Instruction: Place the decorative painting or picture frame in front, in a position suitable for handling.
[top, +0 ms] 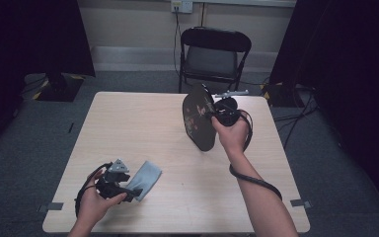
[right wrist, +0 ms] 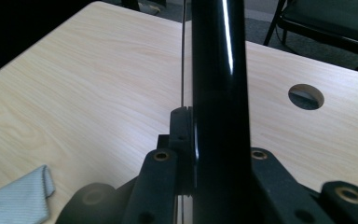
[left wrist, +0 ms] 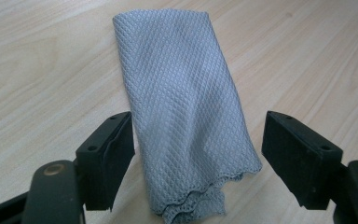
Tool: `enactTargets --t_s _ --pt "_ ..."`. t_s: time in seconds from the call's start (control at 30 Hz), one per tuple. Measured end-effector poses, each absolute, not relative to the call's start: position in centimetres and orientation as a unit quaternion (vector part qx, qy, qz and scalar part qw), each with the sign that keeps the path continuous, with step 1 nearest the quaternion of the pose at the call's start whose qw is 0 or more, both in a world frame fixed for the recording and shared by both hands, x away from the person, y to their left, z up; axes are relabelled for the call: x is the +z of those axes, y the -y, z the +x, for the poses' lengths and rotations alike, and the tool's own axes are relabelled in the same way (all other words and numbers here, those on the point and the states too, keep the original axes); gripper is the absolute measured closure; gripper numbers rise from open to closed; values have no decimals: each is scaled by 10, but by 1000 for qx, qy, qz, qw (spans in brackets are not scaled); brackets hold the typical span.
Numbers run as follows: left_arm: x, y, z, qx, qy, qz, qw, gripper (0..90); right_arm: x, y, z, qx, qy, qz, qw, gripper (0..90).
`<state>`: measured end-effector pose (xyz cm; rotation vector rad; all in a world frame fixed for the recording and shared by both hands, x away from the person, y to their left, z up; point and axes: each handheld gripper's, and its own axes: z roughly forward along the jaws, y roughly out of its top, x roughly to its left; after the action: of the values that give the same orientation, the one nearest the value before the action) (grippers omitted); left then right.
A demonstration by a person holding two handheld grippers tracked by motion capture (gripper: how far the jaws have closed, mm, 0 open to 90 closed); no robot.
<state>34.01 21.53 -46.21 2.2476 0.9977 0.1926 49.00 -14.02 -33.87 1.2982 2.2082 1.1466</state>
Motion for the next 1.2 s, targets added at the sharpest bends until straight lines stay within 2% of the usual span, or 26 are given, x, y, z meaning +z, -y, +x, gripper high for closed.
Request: enactTargets --t_s 0.47,0.83,1.2 --pt "-457 -213 338 79 -379 860 331 252 -334 175 438 425 -762 455 177 813" --pt "-458 -208 339 81 -381 863 323 252 -354 219 378 443 -753 449 187 812" --pt "-461 -204 340 79 -381 865 317 252 -360 231 360 446 -745 462 185 809"
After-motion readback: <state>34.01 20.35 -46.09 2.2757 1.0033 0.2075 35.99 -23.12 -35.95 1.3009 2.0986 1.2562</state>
